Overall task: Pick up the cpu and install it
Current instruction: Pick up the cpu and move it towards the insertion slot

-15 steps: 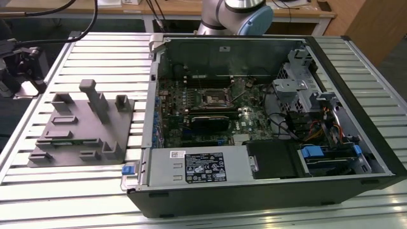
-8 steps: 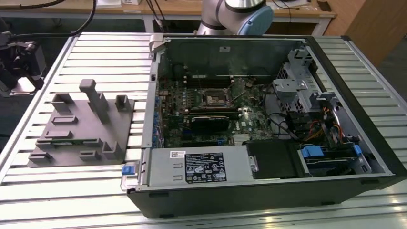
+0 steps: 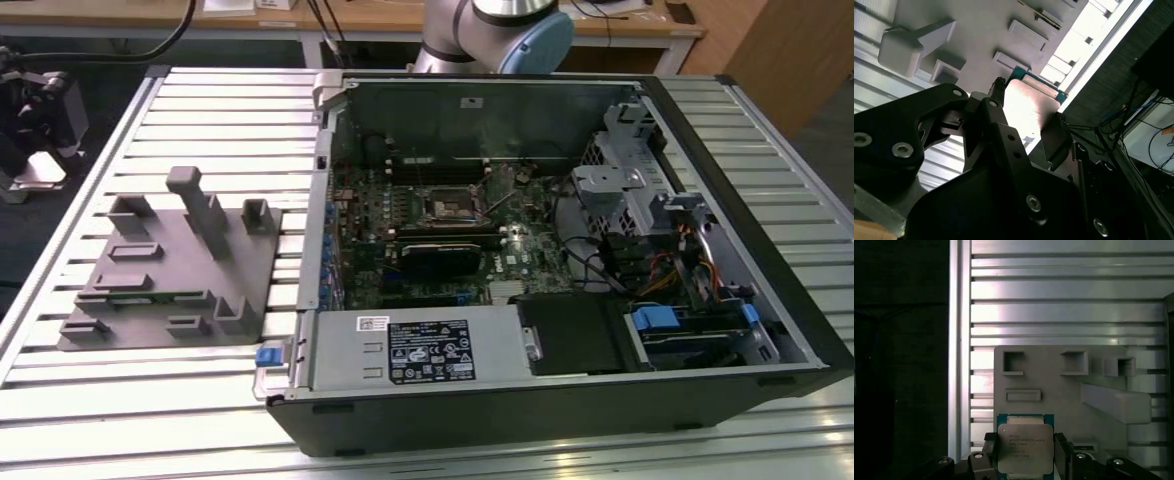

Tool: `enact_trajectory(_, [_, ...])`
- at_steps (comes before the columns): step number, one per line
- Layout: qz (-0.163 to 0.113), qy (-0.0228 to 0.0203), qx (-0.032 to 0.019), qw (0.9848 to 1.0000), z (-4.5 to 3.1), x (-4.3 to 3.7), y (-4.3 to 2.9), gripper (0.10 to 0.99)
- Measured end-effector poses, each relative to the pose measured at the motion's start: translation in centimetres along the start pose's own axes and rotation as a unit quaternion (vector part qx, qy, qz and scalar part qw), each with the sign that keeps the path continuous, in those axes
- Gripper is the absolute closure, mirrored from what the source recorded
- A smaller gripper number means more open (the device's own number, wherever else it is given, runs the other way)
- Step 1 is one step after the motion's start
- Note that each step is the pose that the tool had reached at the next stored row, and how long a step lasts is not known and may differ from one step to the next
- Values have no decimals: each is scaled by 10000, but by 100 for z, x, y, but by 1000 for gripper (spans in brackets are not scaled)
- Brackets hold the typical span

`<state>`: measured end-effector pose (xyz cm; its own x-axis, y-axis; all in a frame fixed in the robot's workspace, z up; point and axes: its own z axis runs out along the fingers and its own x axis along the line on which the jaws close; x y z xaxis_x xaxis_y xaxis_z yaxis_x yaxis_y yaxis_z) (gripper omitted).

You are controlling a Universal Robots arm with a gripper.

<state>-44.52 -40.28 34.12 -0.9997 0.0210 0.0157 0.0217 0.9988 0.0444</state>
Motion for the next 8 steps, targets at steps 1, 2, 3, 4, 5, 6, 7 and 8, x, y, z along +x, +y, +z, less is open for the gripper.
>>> enact_trajectory(1, [0,0,0,10000,-16,0,1,545])
enact_trajectory(2, [0,0,0,10000,-32,1,2,545])
enact_trajectory(3, [0,0,0,10000,-50,1,3,545])
enact_trajectory(4, [0,0,0,10000,-71,1,4,545])
enact_trajectory(5, [0,0,0,10000,-91,1,5,545])
enact_trajectory(6, [0,0,0,10000,-113,2,6,545])
enact_trajectory(7, [0,0,0,10000,-136,2,7,545])
enact_trajectory(8, [0,0,0,10000,-159,3,9,545])
